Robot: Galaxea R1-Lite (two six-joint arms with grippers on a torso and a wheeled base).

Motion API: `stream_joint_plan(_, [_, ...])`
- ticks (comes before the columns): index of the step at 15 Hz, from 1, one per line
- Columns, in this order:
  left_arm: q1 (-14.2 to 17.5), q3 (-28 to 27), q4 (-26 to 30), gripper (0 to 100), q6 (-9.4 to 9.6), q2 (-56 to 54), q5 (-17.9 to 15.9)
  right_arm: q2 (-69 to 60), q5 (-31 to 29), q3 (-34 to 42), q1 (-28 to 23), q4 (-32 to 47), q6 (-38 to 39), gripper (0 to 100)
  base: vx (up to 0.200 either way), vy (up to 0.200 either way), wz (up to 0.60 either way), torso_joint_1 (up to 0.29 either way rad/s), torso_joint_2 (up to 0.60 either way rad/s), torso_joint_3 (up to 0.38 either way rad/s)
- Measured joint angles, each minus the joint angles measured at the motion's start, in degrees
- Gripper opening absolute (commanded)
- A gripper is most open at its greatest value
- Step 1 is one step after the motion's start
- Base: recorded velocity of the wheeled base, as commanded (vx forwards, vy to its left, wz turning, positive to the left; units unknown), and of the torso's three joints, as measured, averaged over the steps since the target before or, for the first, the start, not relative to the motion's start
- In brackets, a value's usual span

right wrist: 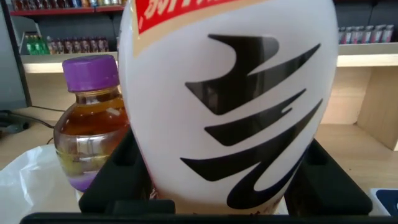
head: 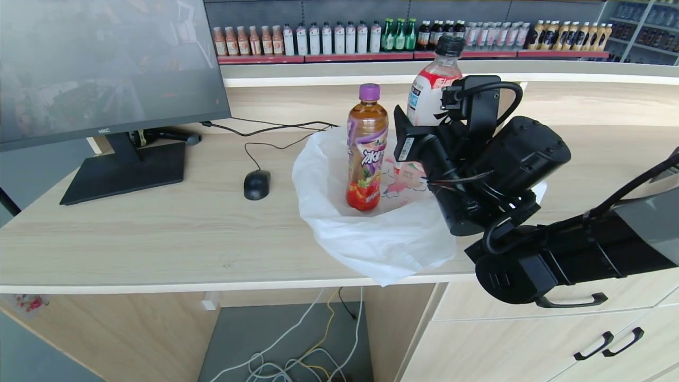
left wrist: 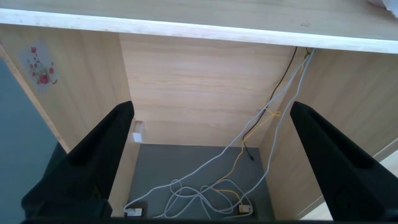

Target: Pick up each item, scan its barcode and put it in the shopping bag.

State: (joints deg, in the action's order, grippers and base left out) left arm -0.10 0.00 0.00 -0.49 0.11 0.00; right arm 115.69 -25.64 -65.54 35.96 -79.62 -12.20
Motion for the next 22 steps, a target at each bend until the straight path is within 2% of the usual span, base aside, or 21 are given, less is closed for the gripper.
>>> stream_joint_plan(10, [-0.01, 0.00, 0.00, 100, -0.02, 0.00, 0.00, 6.44, 1.10, -0.33, -2.89, 0.05, 1.69, 0, 0.000, 0.000, 0.00, 0.000, 0.00, 0.000])
stream_joint_plan(22, [0.02, 0.00, 0.00, 100, -0.02, 0.00, 0.00, 8.73, 1.19, -0.20, -3.15, -0.33, 1.58, 0, 0.000, 0.000, 0.00, 0.000, 0.00, 0.000])
